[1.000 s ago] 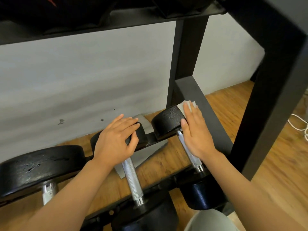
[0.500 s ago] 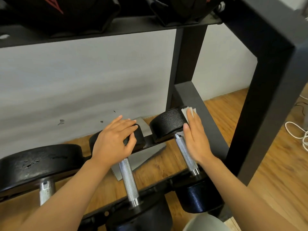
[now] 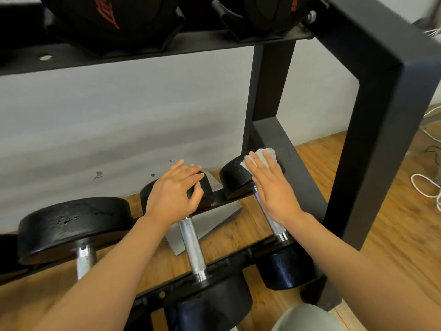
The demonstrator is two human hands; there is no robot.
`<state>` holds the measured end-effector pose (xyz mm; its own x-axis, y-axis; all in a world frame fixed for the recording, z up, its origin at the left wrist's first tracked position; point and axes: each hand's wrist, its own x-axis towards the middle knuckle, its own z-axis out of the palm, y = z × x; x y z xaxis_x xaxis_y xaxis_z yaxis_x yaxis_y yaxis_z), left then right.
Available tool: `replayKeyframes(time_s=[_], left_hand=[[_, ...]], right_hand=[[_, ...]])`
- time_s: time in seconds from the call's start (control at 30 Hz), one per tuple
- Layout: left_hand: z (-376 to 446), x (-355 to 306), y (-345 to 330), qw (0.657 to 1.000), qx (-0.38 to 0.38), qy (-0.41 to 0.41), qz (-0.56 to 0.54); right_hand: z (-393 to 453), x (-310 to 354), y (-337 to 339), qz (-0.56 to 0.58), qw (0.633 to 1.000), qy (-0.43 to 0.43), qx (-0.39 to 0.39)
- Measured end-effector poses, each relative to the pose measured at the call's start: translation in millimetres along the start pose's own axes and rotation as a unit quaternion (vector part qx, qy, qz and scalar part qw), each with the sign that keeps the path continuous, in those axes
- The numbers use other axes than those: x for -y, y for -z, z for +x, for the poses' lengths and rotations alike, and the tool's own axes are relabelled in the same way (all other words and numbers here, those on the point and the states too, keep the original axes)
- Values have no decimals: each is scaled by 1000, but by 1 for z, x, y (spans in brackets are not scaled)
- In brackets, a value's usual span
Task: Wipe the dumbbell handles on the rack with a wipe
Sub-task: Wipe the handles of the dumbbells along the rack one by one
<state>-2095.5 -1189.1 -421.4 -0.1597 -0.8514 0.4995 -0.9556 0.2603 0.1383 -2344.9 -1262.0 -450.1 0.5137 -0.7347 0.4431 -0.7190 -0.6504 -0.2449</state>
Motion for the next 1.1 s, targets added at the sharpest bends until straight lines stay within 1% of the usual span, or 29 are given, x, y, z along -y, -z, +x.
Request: replayKeyframes(time_s=[0.07,0.13,0.2,0.27,0.33,0.4,0.5,0.6,0.7,0.8,0.9,1.0,1.1], left_hand=[[1,-1,2,1000,18,6,8],[0,-4,5,999,43,11,13],[-5,-7,10,998,54,16,13],[-17,-6,19,998,59,12,24],[-33,3,31,997,60,6,51],[-48,19,44,995,49,23,82],[-70,42,60,988,46,61,134],[-90,58,71,979,73,100,165],[-102,66,78,974,80,111,183],[-112,77,91,969,55,132,202],[-121,93,99,971,17,150,187],[-124,101,94,976,-20,145,158],[-124,105,90,979,-39,134,146]], right_hand=[[-4,-2,10,43,999,7,19],[-2,-1,25,98,995,-11,18],[3,8,37,125,992,2,17],[9,29,44,142,989,33,15],[16,56,44,185,982,48,-1],[25,82,33,213,975,69,-12],[32,111,1,190,975,111,-17],[27,135,-22,182,977,113,0],[8,149,-36,137,984,107,27],[2,151,-41,77,989,122,29],[30,161,-42,9,987,152,45],[63,180,-51,-67,981,167,72],[57,181,-56,-132,969,193,76]])
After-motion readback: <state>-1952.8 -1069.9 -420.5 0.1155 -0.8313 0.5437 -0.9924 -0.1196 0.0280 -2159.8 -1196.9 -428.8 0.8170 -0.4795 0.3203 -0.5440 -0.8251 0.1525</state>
